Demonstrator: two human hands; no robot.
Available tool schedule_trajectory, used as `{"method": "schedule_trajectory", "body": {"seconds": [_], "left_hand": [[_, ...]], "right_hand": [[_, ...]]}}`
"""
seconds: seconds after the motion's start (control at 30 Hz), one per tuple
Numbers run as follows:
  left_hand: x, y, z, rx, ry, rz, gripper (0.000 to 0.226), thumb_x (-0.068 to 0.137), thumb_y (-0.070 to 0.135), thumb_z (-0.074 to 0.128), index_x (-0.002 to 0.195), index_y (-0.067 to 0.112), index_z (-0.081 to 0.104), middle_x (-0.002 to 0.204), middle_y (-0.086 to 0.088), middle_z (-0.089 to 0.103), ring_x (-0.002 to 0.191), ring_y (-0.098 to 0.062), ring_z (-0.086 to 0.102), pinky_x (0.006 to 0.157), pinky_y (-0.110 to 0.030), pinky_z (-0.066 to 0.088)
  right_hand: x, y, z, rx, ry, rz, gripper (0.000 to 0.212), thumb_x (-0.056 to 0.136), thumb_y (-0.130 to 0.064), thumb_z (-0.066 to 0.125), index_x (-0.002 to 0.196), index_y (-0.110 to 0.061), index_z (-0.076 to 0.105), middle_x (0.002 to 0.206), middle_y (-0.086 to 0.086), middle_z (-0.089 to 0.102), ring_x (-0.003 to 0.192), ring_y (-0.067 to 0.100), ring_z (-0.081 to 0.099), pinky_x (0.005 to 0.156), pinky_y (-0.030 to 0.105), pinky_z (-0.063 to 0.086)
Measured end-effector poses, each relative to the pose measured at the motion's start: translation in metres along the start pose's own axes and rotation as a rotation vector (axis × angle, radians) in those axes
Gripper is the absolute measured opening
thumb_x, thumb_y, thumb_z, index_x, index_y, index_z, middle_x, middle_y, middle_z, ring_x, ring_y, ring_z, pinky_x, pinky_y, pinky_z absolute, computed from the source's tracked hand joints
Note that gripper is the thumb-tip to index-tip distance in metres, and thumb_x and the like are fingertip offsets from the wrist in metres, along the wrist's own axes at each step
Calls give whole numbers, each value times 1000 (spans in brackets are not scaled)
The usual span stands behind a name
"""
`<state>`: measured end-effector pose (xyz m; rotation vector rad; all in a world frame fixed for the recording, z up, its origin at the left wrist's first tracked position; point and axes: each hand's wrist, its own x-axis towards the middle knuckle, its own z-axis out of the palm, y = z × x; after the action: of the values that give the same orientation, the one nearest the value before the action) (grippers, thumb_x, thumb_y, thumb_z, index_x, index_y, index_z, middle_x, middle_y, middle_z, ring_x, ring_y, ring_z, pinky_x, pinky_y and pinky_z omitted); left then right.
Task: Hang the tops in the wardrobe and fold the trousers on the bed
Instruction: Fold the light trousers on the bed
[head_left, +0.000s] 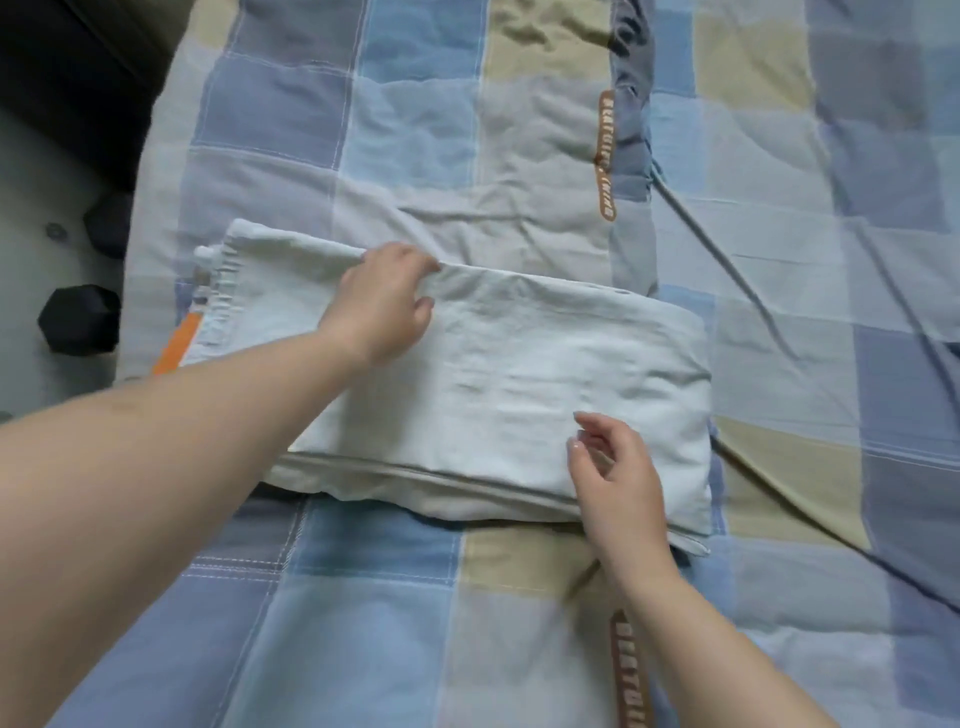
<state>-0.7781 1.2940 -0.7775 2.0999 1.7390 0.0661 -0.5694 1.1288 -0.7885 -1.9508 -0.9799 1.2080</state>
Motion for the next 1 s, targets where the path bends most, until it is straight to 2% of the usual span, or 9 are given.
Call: {"method": "schedule_trajectory", "body": {"seconds": [0.1, 0.2, 0.3, 0.4, 0.5, 0.57, 0.67, 0.83, 1.0], "left_hand": [[2, 63, 44, 17, -148, 228, 49, 91, 21, 56, 138, 14, 46, 145, -9, 44, 135, -28, 37, 109, -40, 31], [9, 112, 83, 132, -288, 360, 58, 96, 33, 50, 149, 21, 29, 156, -3, 25, 145, -22, 19, 116, -37, 19], [22, 130, 108, 205, -333, 275, 62, 96, 48, 41, 151, 27, 20, 161, 0, 12, 148, -19, 6, 118, -44, 10], [38, 132, 116, 223, -301, 108, 65, 95, 54, 38, 151, 26, 19, 161, -2, 8, 148, -20, 2, 119, -44, 5], [42, 144, 119, 173, -230, 3, 61, 94, 53, 41, 147, 23, 30, 158, -6, 20, 147, -23, 9, 118, -50, 8], [40, 167, 120, 84, -161, 56, 55, 94, 48, 44, 141, 21, 39, 151, -3, 34, 144, -21, 20, 115, -54, 13], [41, 212, 124, 70, -224, 194, 51, 97, 41, 44, 143, 21, 38, 149, 1, 39, 143, -19, 22, 115, -56, 9], [67, 246, 129, 159, -331, -8, 38, 99, 40, 38, 127, 19, 54, 133, -7, 54, 131, -28, 41, 113, -59, 8], [75, 254, 130, 226, -231, -55, 35, 93, 48, 49, 108, 21, 66, 115, -6, 65, 118, -31, 52, 112, -57, 10]], "right_hand": [[11, 38, -65, -23, 211, 148, 25, 92, -10, 56, 112, -24, 57, 114, -2, 50, 99, 11, 54, 89, 26, 42], [22, 72, -94, 0, 152, 325, 30, 92, -18, 58, 122, -16, 56, 121, 0, 54, 105, 12, 52, 90, 23, 37], [27, 90, -96, 273, -87, 578, 20, 94, -31, 56, 104, -16, 65, 110, 0, 68, 100, 14, 62, 97, 32, 45], [26, 106, -98, 448, -178, 593, 26, 90, -37, 60, 99, -15, 69, 103, 5, 73, 103, 24, 66, 99, 43, 48], [23, 104, -104, 472, -127, 511, 17, 88, -28, 64, 91, -12, 69, 98, 8, 73, 99, 24, 65, 96, 43, 48], [17, 99, -104, 472, -148, 512, 18, 88, -28, 63, 92, -11, 67, 95, 8, 71, 93, 23, 64, 87, 39, 48], [6, 97, -107, 489, -211, 527, 20, 90, -30, 61, 100, -13, 67, 102, 6, 73, 101, 23, 67, 95, 39, 50], [-8, 97, -115, 562, -240, 497, 19, 93, -22, 57, 102, -10, 69, 102, 8, 73, 98, 20, 68, 93, 33, 51], [-18, 104, -113, 574, -187, 460, 16, 91, -23, 62, 92, -10, 71, 94, 8, 75, 92, 22, 69, 90, 38, 52]]}}
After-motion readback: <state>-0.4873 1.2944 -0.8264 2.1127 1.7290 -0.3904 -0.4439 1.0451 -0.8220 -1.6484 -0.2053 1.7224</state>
